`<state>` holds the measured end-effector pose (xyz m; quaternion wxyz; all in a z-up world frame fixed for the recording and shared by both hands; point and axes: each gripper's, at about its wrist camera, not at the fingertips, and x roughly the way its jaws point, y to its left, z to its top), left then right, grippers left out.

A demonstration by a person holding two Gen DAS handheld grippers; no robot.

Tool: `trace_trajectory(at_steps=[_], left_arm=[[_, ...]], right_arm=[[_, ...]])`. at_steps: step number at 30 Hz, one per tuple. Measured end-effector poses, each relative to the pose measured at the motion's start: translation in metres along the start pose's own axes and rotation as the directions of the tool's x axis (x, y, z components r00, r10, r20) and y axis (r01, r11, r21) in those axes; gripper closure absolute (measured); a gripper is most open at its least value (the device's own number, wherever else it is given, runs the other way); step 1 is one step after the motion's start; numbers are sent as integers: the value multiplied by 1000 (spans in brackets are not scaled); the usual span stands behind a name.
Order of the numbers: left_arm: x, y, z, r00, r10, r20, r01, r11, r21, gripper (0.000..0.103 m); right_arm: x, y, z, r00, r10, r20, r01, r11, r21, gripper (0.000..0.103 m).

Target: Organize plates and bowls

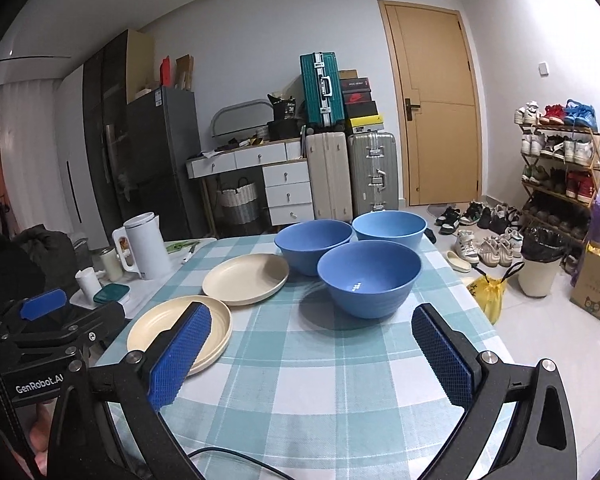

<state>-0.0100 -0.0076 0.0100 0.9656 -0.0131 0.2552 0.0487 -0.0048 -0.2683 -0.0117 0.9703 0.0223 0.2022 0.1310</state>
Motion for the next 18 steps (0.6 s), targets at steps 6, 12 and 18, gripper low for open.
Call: trace_trajectory(at_steps=[6,12,18], left_arm=[[2,-9,-9,1000,11,-7,-11,1000,16,0],[8,-10,-13,999,5,-35,-5,1000,5,0],[8,-9,-16,999,0,-43,-1,1000,-10,0]], right_arm=[[5,3,-12,1000,2,-25,-2,1000,5,1],[7,6,-17,1000,6,-30,-6,1000,3,1],[8,7,-18,999,9,-31,-9,1000,4,1]])
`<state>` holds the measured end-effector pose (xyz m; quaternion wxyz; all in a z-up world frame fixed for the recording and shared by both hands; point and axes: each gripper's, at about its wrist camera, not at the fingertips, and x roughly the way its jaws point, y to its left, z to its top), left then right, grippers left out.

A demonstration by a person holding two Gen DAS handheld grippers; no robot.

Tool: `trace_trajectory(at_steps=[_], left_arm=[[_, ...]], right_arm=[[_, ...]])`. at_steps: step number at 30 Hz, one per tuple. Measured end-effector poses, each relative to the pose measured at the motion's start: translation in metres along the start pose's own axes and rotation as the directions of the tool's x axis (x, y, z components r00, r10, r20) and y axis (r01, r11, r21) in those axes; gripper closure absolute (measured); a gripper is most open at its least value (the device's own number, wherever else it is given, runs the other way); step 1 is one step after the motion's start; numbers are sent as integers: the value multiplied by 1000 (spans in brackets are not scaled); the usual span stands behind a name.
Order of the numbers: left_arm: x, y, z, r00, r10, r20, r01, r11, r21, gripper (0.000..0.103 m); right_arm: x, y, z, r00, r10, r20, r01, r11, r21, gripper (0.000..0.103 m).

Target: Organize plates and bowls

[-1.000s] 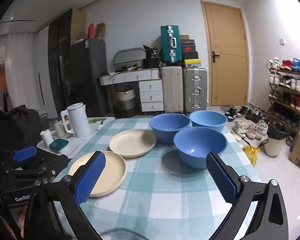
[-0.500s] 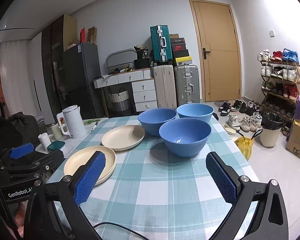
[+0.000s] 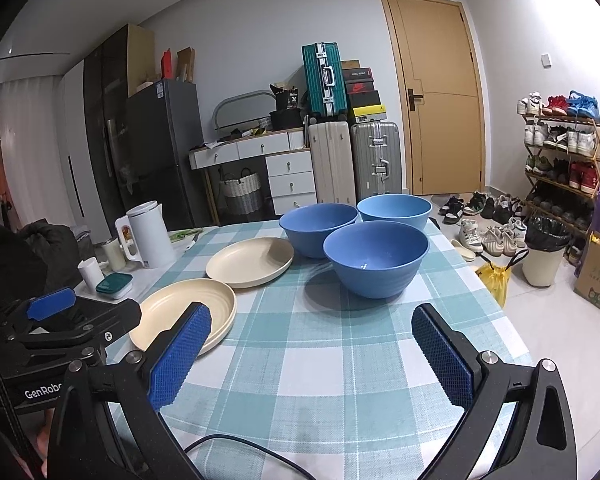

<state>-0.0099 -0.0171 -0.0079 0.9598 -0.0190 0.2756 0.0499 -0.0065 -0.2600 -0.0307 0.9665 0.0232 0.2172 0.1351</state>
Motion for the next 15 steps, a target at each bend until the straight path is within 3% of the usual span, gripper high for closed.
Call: trace_trajectory(at_steps=[15], left_arm=[[2,-2,-3,1000,0,-18,0,1000,1,0]], right_arm=[[-2,1,-2,1000,11,-9,-11,1000,1,1]])
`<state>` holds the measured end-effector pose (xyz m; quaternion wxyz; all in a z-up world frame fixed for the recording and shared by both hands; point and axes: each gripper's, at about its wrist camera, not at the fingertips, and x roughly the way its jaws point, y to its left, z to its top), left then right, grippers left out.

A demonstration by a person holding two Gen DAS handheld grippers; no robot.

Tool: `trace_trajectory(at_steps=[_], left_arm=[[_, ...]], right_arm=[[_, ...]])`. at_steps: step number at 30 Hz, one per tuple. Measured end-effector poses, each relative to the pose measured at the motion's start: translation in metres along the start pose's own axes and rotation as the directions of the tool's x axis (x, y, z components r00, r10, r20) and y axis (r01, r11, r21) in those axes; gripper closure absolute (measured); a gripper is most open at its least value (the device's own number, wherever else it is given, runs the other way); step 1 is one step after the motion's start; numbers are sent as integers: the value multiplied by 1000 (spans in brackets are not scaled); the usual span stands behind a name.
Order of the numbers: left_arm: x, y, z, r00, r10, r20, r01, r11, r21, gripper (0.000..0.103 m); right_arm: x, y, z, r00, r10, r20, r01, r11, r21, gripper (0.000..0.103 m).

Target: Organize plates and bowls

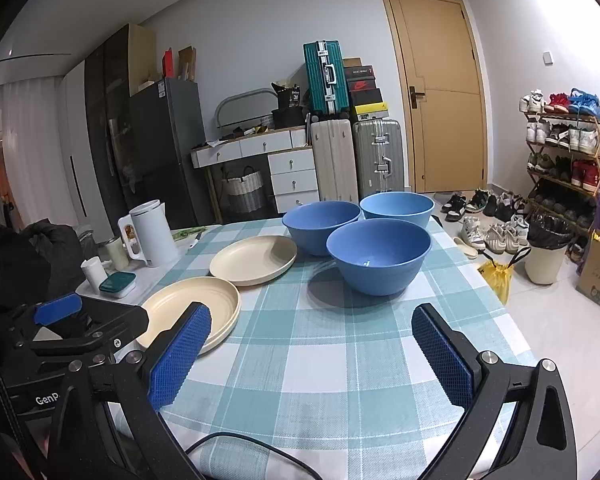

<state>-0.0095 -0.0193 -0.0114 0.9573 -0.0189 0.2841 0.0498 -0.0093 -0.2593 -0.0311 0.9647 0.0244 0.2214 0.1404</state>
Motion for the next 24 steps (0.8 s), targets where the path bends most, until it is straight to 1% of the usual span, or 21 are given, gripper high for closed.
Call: trace_trajectory(at_steps=[7,9,12,16,18,21,24], left_arm=[[-1,7,3,1000,9,7,-8,1000,-15,0],[0,14,6,1000,13,9,-13,999,-34,0],[1,25,13,1000,21,15,-20,998,-65,0],[3,40,24,999,41,26,-39,996,-79,0],[4,46,30,998,53,31,-51,996,-68,0],[7,51,36,995,91,41,-90,996,-17,0],[15,60,43,997,79,15,-79,997,-13,0]], right_arm=[[-3,8,7,1000,-9,18,9,1000,-29,1],[-2,10,10,1000,2,19,-2,999,-37,1],[4,13,17,1000,9,-1,-9,999,-41,1],[18,20,29,999,26,-38,-28,999,-36,1],[23,23,35,998,33,-45,-35,999,-36,1],[27,32,44,998,48,-27,-50,997,-59,1],[35,44,54,998,60,-36,-63,994,-88,1]])
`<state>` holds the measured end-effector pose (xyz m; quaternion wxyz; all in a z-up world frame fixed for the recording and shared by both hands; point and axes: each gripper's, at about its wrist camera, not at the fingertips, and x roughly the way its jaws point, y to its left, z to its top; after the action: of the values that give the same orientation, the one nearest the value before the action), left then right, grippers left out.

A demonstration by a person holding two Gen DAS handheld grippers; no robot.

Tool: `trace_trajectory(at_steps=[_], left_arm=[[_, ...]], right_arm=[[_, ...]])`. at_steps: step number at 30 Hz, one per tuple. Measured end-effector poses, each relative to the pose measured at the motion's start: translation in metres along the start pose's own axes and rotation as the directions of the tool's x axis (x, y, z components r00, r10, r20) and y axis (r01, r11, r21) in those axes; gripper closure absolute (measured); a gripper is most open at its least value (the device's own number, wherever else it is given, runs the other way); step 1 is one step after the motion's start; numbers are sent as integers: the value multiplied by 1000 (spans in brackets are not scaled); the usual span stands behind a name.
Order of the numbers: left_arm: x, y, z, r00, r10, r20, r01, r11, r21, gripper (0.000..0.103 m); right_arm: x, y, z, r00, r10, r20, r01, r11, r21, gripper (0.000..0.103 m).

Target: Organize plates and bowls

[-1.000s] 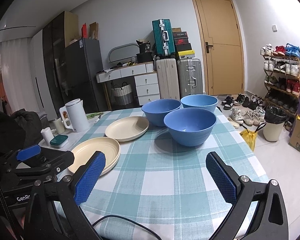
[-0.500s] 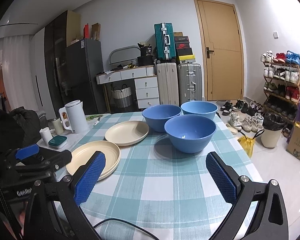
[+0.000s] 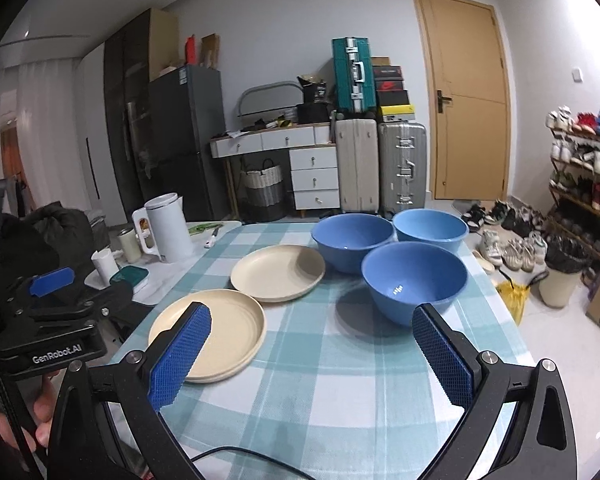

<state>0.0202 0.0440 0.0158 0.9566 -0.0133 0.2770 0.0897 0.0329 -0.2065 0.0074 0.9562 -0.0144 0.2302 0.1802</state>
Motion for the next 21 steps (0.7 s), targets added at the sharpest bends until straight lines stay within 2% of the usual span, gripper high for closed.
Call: trace_trajectory(at_steps=[4,6,9,12,14,17,19,21], left_arm=[[18,14,11,999,-49,-14,49,999,-21,0],[33,19,17,999,-34,-21,34,999,-11,0],[59,27,29,997,-37,-70,37,999,-3,0],[79,37,41,990,-85,-110,81,996,-40,0],[85,40,46,994,-65,-83,62,997,-39,0],[96,36,48,999,-22,-47,22,1000,11,0],[111,33,51,998,-26,-65,29,998,47,0],[134,36,56,985,-92,-145,98,995,35,0]], right_arm=[[19,17,22,998,56,-5,-56,998,-41,1],[28,25,30,999,52,-3,-52,997,-60,1],[50,40,46,998,55,-13,-56,994,-96,1],[76,49,60,997,64,-49,-68,993,-98,1],[93,53,69,993,88,-74,-94,993,-77,1],[121,52,80,988,115,-102,-115,993,4,1],[140,51,84,983,135,-123,-130,991,43,1],[163,53,87,976,151,-159,-143,988,58,1]])
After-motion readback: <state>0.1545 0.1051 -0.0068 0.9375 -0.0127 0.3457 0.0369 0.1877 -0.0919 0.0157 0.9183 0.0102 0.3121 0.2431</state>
